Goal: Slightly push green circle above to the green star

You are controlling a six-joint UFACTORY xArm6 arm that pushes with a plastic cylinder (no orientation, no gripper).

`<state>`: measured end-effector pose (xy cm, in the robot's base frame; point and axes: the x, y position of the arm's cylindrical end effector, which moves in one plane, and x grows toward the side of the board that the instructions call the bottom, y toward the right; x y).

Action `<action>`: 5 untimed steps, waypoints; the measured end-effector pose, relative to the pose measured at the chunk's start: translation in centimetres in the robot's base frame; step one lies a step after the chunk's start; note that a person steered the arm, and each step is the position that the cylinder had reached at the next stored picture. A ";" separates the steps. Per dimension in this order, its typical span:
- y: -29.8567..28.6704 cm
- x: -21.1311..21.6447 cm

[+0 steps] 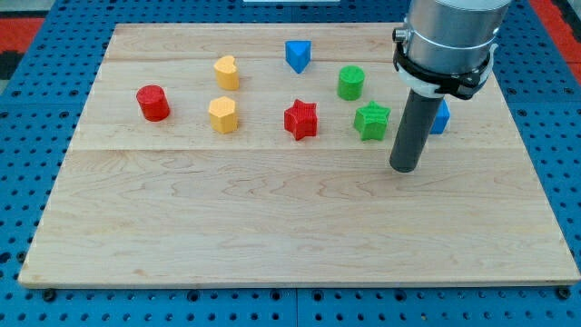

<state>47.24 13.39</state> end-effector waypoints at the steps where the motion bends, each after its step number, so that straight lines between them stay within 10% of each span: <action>1: 0.0 0.0; 5: -16.5 -2.0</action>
<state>45.25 -3.07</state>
